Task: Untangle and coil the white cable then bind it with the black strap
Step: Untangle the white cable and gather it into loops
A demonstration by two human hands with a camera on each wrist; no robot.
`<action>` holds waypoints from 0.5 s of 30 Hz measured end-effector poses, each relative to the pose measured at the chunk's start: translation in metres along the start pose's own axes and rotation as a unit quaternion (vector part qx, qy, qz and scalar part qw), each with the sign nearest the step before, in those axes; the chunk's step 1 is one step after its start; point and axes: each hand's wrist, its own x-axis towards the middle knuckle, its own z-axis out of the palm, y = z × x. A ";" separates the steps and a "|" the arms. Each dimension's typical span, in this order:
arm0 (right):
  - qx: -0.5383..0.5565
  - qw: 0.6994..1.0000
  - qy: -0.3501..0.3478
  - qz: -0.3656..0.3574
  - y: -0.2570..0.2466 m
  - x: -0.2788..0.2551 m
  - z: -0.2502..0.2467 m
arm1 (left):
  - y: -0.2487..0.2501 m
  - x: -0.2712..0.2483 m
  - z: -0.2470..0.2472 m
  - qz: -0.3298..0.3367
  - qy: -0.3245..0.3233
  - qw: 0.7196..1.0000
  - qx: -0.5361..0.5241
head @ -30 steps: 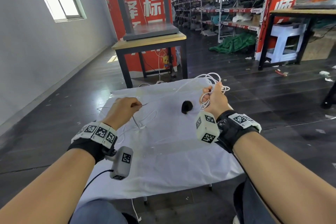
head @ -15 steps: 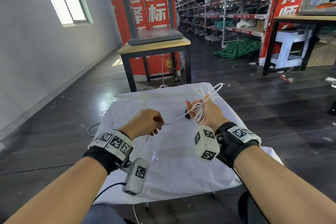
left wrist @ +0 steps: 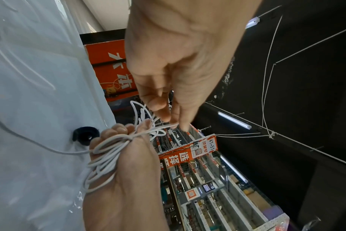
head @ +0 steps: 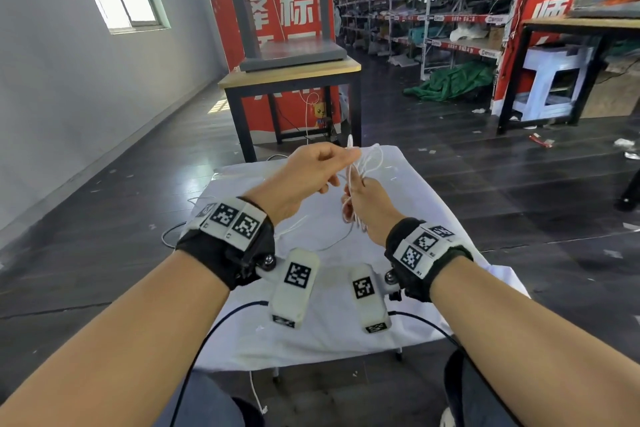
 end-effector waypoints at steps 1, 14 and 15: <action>-0.006 1.000 -0.009 -0.002 0.000 0.000 -0.001 | -0.002 0.002 -0.001 0.004 0.008 1.000 -0.004; 0.032 0.973 -0.227 0.021 -0.008 -0.018 -0.008 | -0.040 0.012 -0.030 -0.060 0.119 0.990 -0.048; 0.016 0.972 -0.233 0.008 -0.008 -0.019 -0.008 | -0.042 0.012 -0.029 -0.072 0.124 0.988 -0.049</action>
